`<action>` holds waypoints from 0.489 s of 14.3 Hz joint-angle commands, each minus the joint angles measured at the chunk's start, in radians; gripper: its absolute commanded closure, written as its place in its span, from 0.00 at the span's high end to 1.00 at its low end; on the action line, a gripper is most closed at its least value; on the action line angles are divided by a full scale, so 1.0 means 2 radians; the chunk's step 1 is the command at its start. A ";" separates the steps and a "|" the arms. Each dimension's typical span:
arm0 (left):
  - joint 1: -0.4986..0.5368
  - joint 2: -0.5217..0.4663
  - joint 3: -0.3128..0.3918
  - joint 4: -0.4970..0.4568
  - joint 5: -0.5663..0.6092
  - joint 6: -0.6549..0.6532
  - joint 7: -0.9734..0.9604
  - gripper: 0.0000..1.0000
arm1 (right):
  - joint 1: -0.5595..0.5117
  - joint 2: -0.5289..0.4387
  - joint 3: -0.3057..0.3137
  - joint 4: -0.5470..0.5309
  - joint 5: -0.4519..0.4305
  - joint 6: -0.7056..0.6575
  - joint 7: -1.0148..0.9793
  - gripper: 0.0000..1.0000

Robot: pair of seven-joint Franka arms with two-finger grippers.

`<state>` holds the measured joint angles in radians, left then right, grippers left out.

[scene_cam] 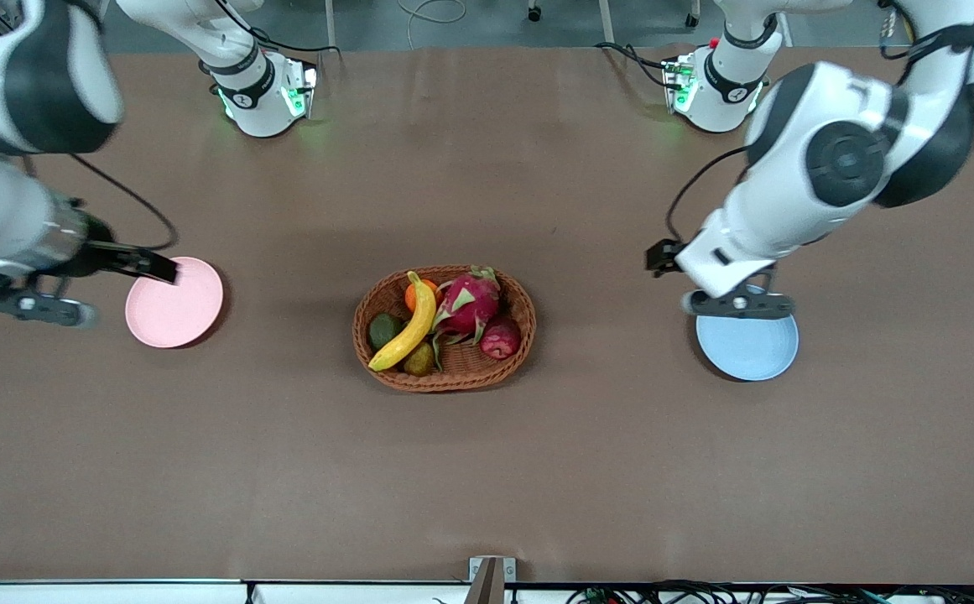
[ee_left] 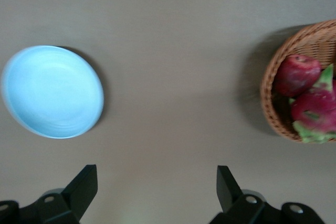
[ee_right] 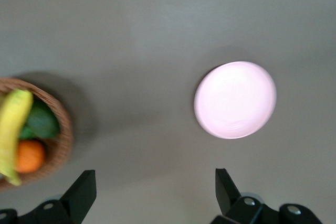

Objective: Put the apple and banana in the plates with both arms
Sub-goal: 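Grasp the banana with the right gripper while the left gripper grasps the apple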

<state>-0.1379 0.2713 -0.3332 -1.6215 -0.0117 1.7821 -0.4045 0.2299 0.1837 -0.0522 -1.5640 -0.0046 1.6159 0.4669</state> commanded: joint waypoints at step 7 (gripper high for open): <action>-0.120 0.164 0.004 0.105 0.009 0.109 -0.206 1.00 | 0.156 0.136 -0.005 0.004 0.034 0.189 0.362 1.00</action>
<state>-0.3451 0.5243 -0.3322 -1.4897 -0.0090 1.9596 -0.7385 0.5027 0.4008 -0.0483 -1.5669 0.0504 1.9399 1.0851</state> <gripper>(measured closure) 0.000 0.000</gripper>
